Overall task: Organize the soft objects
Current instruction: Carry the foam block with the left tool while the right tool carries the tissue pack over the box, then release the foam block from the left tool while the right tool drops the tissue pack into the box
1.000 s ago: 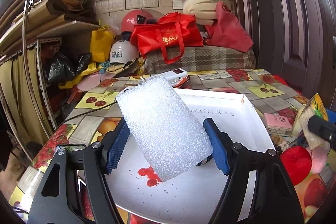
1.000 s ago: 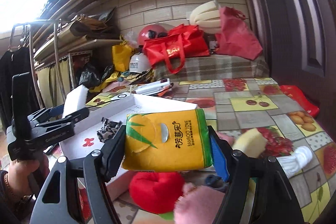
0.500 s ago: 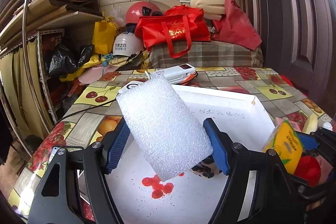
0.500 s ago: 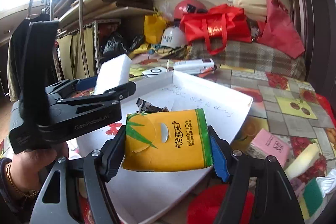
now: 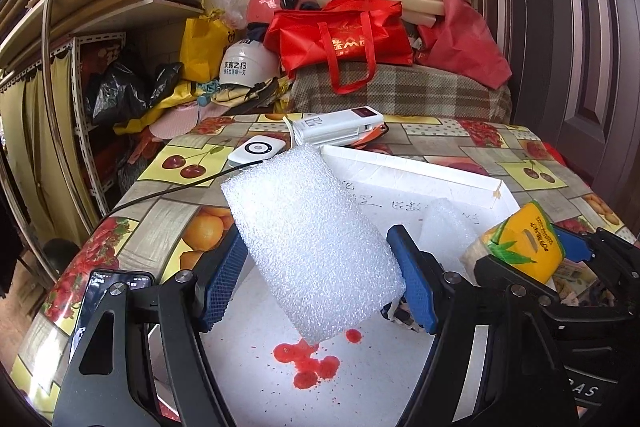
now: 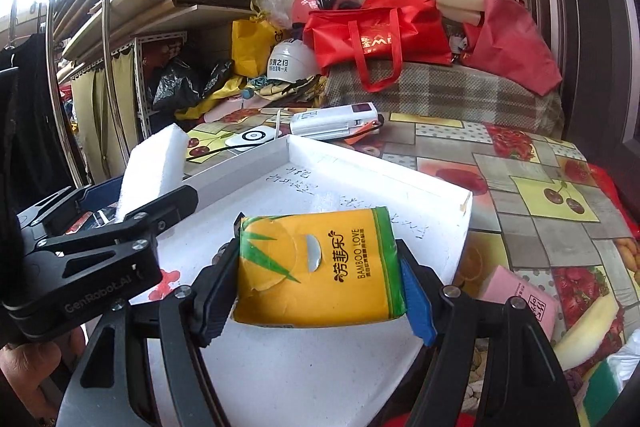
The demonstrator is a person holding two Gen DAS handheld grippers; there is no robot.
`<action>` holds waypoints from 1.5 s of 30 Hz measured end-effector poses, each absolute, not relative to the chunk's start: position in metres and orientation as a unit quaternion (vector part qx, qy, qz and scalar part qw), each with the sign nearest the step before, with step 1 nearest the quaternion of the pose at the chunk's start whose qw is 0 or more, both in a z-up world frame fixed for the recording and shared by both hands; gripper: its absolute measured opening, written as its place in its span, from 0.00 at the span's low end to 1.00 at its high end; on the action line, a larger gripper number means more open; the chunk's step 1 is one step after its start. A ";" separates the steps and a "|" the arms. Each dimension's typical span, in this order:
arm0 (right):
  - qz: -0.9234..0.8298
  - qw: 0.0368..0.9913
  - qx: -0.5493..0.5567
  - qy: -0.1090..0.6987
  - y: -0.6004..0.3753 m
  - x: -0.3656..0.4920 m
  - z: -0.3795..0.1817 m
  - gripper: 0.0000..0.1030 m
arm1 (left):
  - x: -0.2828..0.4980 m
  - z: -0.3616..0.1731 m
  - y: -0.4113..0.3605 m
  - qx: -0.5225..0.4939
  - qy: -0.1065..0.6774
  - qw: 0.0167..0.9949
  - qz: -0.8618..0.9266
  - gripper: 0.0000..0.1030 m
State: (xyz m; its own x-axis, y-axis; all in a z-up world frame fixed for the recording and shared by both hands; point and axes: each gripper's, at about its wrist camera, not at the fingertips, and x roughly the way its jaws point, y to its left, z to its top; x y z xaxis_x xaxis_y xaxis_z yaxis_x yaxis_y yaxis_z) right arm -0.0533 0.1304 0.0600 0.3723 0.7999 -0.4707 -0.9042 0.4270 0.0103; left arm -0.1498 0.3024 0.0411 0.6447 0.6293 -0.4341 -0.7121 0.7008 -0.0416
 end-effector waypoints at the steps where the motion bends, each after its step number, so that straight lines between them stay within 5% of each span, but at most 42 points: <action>1: 0.520 0.819 -0.124 0.206 0.130 -0.053 0.060 0.70 | -0.148 0.040 0.304 -0.105 0.202 0.900 0.371 0.70; 25: 0.514 0.824 -0.109 0.211 0.131 -0.049 0.062 0.73 | -0.140 0.039 0.299 -0.082 0.209 0.902 0.369 0.71; 28: 0.510 0.827 -0.104 0.213 0.130 -0.048 0.062 0.86 | -0.144 0.040 0.300 -0.085 0.206 0.899 0.377 0.74; 30: 0.506 0.831 -0.098 0.212 0.128 -0.047 0.063 0.99 | -0.148 0.041 0.299 -0.086 0.198 0.895 0.390 0.86; 33: 0.503 0.836 -0.086 0.202 0.122 -0.047 0.064 1.00 | -0.156 0.044 0.294 -0.080 0.176 0.891 0.411 0.99; 45: 0.508 0.849 -0.046 0.136 0.094 -0.060 0.073 1.00 | -0.179 0.052 0.278 -0.063 0.112 0.902 0.412 1.00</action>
